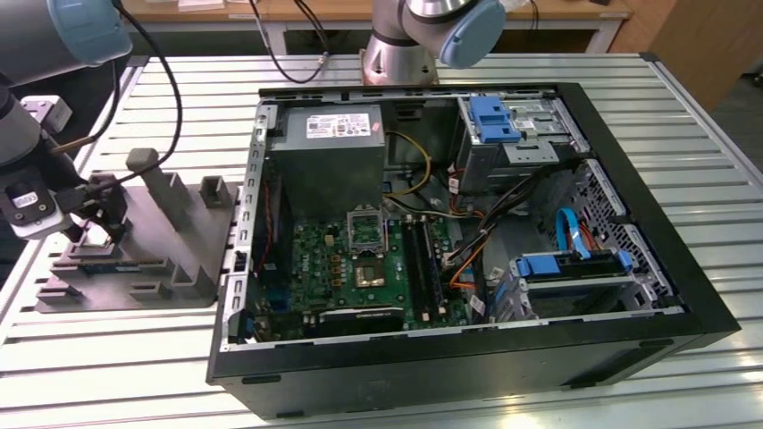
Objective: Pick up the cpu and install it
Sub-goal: 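Pick up the cpu and move it towards the insertion slot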
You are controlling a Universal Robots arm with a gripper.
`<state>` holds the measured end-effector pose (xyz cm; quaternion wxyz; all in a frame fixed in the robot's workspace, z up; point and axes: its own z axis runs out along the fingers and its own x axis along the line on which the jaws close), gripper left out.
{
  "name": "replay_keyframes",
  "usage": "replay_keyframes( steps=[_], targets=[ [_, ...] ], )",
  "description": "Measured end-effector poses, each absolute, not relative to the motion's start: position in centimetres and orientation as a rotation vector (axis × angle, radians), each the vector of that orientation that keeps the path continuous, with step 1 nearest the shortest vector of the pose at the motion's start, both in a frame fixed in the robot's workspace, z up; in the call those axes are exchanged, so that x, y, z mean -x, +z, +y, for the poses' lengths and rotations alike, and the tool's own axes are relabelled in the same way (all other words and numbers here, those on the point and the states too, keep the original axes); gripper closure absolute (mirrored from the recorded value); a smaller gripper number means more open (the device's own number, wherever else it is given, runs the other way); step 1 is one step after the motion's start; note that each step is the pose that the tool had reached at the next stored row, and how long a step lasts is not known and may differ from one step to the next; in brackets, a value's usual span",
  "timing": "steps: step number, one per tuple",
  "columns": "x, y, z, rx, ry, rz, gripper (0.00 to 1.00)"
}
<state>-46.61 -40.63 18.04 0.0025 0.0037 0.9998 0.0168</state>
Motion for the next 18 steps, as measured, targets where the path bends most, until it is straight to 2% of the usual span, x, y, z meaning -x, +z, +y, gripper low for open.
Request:
replay_keyframes(
  steps=[12,14,15,18],
  targets=[
    [46.68,18.00,-40.64,-0.012,0.053,3.136,0.40],
    [46.69,18.00,-40.64,-0.012,0.053,3.136,0.42],
    [46.69,18.00,-40.64,-0.012,0.053,3.136,0.48],
    [46.69,18.05,-40.64,-0.012,0.053,3.136,0.48]
  ],
)
